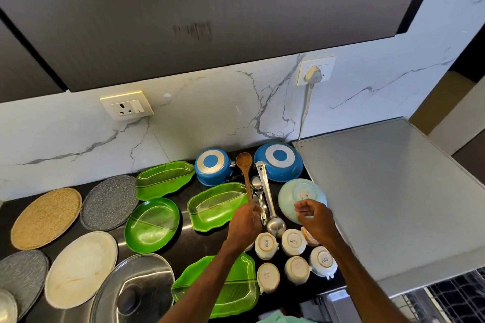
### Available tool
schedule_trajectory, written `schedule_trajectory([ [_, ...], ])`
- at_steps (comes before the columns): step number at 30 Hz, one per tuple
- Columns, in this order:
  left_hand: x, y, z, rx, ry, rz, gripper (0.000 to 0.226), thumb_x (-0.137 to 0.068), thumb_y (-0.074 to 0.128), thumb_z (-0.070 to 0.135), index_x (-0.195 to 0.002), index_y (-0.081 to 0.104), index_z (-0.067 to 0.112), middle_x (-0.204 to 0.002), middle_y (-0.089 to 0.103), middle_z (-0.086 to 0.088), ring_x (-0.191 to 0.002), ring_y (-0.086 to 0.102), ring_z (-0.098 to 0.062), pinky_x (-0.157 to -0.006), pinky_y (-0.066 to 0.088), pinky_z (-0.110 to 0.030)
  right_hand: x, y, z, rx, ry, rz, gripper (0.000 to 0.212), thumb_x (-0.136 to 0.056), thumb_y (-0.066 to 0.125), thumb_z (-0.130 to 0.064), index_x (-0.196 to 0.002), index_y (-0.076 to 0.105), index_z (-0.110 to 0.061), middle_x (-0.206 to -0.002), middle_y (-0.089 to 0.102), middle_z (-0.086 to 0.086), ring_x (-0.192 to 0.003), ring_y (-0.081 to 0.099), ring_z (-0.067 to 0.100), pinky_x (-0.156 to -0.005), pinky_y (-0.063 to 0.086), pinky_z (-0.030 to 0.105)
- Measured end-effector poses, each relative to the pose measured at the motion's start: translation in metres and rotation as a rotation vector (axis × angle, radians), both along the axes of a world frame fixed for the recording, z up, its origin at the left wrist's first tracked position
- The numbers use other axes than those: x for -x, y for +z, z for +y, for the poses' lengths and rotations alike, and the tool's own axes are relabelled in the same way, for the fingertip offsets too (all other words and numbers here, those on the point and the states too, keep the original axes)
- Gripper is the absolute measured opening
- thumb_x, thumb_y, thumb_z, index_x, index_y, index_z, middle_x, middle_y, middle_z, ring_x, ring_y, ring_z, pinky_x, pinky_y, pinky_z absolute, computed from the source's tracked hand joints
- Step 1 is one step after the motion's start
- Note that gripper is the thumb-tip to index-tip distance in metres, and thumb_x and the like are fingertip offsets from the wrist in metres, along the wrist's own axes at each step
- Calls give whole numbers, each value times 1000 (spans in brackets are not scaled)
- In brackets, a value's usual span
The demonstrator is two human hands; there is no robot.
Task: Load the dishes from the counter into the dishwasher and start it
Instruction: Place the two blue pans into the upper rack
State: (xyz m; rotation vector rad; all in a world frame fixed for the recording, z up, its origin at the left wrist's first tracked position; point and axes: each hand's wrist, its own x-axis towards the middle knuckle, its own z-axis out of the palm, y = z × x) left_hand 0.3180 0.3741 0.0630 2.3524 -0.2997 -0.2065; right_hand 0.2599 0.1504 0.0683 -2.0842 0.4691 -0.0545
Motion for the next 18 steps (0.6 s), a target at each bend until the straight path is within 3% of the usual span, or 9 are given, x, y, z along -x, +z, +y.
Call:
schedule_trajectory([
  [3,-11,2,-13,-4,-18,31,23,-85,53,13,-101,70,15,-102,73,-1,-93,66,-19,-82,54,-35,-11,1,-24,22,-69,-3,27,-83,76,-1,-108,71,-10,-106,73,0,-92,69,11,-75,50,7],
  [9,-35,5,-47,-82,-57,118,21,-84,57,16,-100,70,17,-100,72,-1,-91,66,-19,-79,54,-32,-38,-11,-67,-7,-97,131,59,-76,89,-23,-124,60,-8,-120,65,9,-111,63,27,-87,49,29],
  [14,-63,6,-53,-143,85,173,15,-85,61,19,-96,70,22,-97,71,5,-86,66,-12,-76,59,-37,-75,-8,-58,-59,18,83,51,-77,87,-18,-121,63,-9,-112,66,1,-103,60,15,-88,47,25],
  [18,-86,12,-31,-235,256,183,15,-89,59,18,-99,69,20,-101,71,2,-91,65,-18,-76,54,-34,-113,-11,-30,-69,124,98,44,-80,84,-16,-118,65,-12,-110,68,-2,-101,64,14,-87,51,24],
])
